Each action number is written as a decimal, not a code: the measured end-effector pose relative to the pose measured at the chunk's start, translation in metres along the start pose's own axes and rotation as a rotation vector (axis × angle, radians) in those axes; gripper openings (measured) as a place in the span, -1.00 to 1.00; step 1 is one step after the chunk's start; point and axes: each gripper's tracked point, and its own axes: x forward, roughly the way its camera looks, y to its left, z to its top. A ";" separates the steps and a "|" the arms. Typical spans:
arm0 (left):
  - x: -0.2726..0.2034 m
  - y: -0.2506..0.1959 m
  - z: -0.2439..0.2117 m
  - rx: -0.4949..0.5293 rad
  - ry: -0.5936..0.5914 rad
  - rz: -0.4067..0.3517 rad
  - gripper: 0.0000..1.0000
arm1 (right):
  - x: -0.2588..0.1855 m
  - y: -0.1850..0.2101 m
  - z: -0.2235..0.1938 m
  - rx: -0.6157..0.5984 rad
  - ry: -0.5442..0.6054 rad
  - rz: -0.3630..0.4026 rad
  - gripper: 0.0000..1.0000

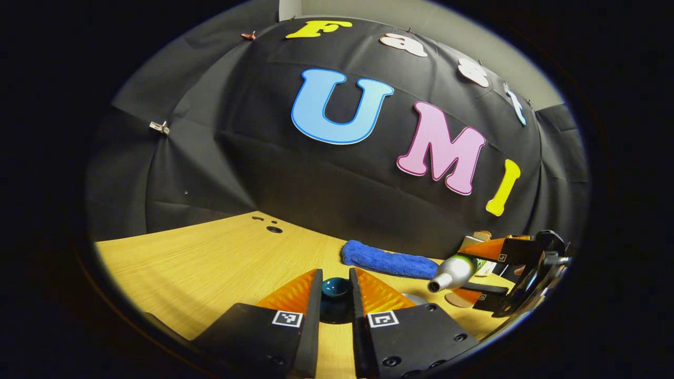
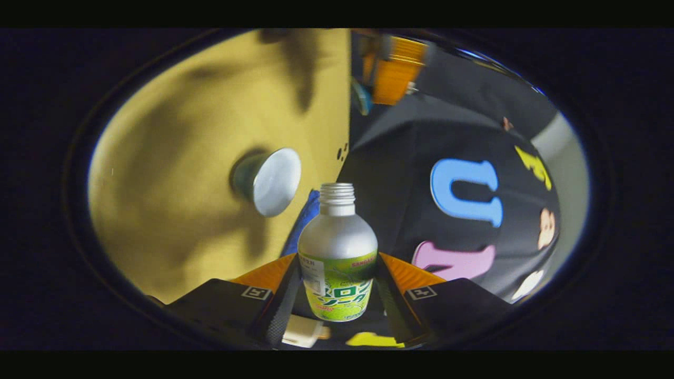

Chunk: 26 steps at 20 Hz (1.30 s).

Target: Open the teacup lid with one hand, grasp the water bottle and pour water into the teacup with the other hand; after pouring, place the water bottle on the coaster and then close the teacup lid.

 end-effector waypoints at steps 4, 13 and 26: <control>0.000 -0.008 0.000 -0.006 0.001 -0.014 -0.39 | -0.007 0.015 0.003 0.501 -0.028 0.099 0.56; 0.002 -0.029 -0.008 0.032 0.021 -0.029 -0.39 | -0.009 -0.001 -0.063 1.404 -0.162 0.042 0.55; 0.011 -0.078 -0.031 0.079 0.063 -0.078 -0.39 | -0.005 0.020 -0.149 1.647 -0.180 -0.017 0.55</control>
